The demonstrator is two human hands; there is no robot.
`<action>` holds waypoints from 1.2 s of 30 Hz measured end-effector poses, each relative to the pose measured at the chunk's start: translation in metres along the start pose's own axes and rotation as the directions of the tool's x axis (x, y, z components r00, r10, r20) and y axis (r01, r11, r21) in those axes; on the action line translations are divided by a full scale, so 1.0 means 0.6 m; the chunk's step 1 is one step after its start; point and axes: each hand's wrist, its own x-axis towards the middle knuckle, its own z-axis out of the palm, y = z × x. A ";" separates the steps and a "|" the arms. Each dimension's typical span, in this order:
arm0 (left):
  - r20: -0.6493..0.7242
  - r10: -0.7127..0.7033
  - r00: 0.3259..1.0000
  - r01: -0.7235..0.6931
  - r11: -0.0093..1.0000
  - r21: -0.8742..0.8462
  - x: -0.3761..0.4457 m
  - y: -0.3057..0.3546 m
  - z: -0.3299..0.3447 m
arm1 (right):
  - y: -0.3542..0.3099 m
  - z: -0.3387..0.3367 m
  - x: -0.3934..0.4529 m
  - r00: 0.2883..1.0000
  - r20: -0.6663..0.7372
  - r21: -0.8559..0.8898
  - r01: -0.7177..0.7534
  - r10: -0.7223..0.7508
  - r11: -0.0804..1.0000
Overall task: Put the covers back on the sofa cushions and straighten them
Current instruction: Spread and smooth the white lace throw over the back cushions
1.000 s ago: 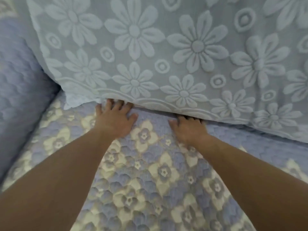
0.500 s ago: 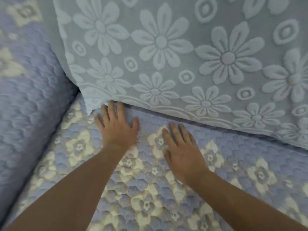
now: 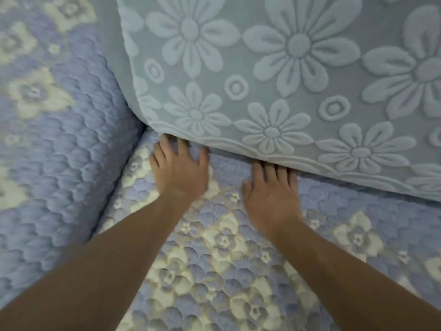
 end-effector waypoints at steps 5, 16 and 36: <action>0.123 0.090 0.988 -0.090 0.996 -0.005 0.014 -0.012 -0.003 | -0.004 -0.007 -0.028 0.998 0.000 -0.014 0.070 -0.070 0.997; 0.158 -0.024 0.987 0.020 0.999 0.027 0.051 -0.001 -0.005 | -0.036 -0.016 0.055 0.995 0.076 0.062 -0.065 0.061 0.996; 0.179 0.127 0.976 -0.131 0.991 0.011 -0.113 0.121 0.008 | 0.160 -0.007 -0.119 0.991 0.111 0.011 0.077 -0.078 0.997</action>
